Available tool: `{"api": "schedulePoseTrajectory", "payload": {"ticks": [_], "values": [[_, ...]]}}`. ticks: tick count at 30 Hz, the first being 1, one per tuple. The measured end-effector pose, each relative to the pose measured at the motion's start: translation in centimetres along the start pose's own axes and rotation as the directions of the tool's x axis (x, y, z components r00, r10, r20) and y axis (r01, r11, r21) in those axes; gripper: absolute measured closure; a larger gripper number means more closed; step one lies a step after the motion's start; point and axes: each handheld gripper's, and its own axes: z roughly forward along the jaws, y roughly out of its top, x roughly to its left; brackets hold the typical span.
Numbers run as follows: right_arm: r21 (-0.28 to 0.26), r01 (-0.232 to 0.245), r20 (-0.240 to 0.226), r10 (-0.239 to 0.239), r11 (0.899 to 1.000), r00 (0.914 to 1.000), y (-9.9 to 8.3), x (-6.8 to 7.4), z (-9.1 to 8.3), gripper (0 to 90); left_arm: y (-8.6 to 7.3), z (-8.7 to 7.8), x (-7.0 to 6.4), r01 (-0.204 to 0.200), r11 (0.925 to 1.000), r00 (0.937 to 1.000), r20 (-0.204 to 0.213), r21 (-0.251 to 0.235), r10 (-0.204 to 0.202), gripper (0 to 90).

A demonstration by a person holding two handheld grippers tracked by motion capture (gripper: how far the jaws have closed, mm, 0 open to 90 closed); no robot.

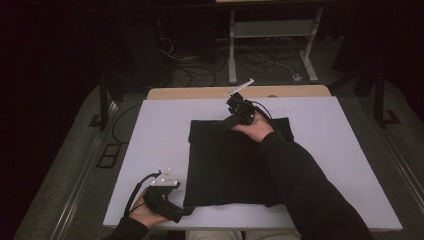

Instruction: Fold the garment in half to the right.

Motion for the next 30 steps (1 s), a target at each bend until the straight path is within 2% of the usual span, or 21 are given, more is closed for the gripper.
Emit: {"api": "schedulePoseTrajectory", "payload": {"ticks": [2, 4, 7, 21, 24, 29, 30], "values": [[-0.003, -0.001, -0.002, 0.001, 1.0, 1.0, 0.3, -0.1, 0.4, 0.0, 0.0, 0.1, -0.1, 0.004, 1.0, 1.0, 0.0, 0.006, -0.004, 0.0], [0.003, 0.0, 0.0, 0.0, 1.0, 1.0, 0.7, -0.2, 0.8, 0.0, 0.0, 0.0, -0.1, -0.016, 0.9997, 0.9999, 0.002, 0.019, 0.016, 0.0], [-0.002, 0.007, -0.004, -0.007, 1.0, 1.0, 1.3, -0.2, 1.4, 0.0, 0.0, 0.1, -0.1, -0.025, 0.9988, 0.9996, 0.012, 0.042, 0.024, 0.0], [0.022, 0.006, -0.011, -0.006, 1.0, 0.9999, 3.9, 0.5, 5.5, 0.0, -0.1, 0.1, -0.4, -0.046, 0.9975, 0.999, 0.003, 0.053, 0.046, 15.6], [0.024, 0.005, -0.012, -0.005, 1.0, 0.9999, 4.1, 0.7, 6.3, 0.0, -0.1, 0.2, -0.6, -0.057, 0.9964, 0.9983, -0.002, 0.063, 0.058, 21.2], [0.021, 0.004, -0.01, -0.004, 1.0, 0.9999, 4.2, 0.7, 7.8, 0.0, -0.1, 0.3, -0.7, -0.057, 0.9967, 0.9982, -0.018, 0.059, 0.058, 36.3], [0.019, 0.002, -0.005, -0.002, 1.0, 1.0, 4.2, 0.7, 8.0, 0.0, -0.1, 0.2, -0.6, -0.067, 0.9955, 0.9975, -0.017, 0.067, 0.069, 38.2]]}}
